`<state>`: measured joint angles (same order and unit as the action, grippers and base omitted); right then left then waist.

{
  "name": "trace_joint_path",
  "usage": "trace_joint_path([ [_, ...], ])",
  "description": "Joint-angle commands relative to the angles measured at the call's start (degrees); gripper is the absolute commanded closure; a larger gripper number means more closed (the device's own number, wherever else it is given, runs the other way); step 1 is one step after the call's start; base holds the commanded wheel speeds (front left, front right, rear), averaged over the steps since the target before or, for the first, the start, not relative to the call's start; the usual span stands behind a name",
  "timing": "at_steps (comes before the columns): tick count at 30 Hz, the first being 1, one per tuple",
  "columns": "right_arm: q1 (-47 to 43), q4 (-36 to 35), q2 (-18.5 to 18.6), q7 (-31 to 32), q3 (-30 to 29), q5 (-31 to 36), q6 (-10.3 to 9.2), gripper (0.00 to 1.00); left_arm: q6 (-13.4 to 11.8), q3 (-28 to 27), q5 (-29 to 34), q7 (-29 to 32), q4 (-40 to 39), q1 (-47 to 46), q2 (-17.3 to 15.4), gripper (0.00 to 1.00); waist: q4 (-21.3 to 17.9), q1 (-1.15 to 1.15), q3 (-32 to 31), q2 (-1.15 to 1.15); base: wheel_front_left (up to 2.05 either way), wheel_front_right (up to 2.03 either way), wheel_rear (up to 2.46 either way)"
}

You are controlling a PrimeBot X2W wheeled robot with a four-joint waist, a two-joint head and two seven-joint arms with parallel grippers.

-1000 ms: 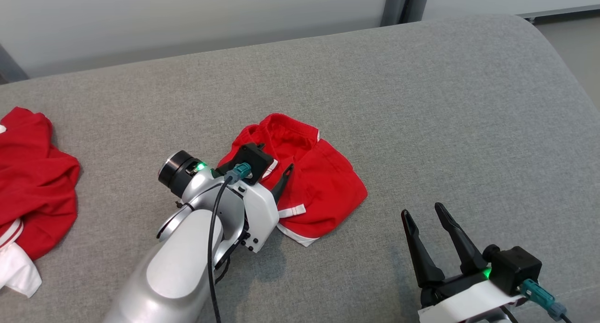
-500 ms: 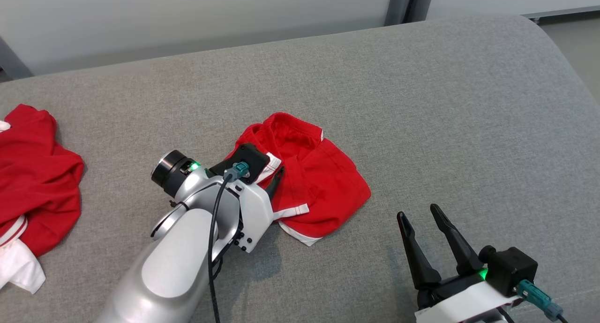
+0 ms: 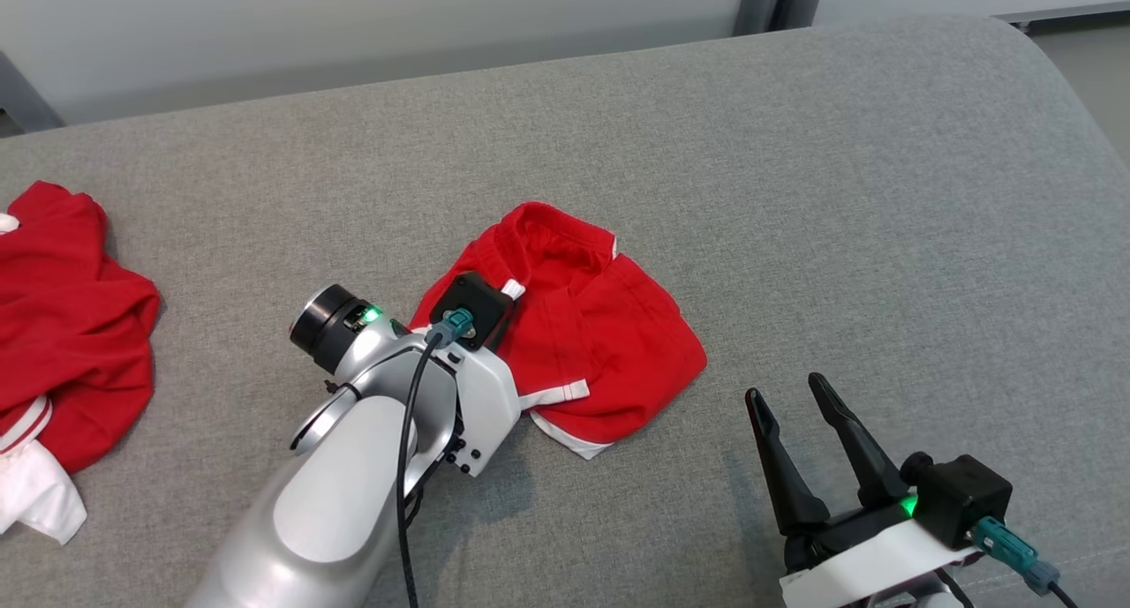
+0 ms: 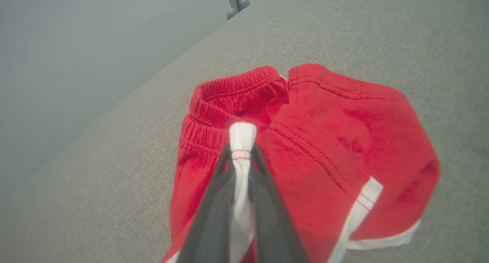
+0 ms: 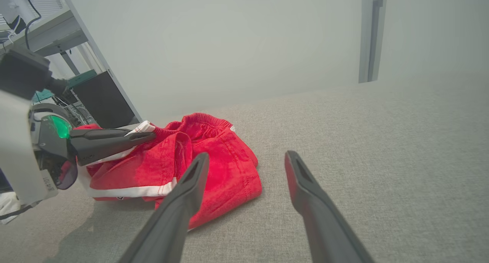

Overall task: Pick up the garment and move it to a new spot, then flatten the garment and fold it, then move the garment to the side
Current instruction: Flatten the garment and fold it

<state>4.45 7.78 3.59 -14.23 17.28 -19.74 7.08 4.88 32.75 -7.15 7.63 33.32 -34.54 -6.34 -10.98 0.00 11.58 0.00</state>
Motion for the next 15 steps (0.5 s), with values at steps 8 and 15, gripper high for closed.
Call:
trace_joint_path([
  [8,3.7,3.1,1.4,-0.8,6.8,-3.7,0.41,0.00,-2.5,-3.6,-2.9,-4.2,-4.2,-1.7,-0.1,1.00,2.2,0.00,-1.0,0.00,0.00,0.00,0.00],
  [15,9.6,10.1,2.0,-0.8,12.4,-8.0,0.41,0.00,-2.6,-3.6,-4.5,-6.3,-5.9,-1.3,0.7,1.00,4.9,0.00,-0.8,0.00,0.00,0.00,0.00],
])
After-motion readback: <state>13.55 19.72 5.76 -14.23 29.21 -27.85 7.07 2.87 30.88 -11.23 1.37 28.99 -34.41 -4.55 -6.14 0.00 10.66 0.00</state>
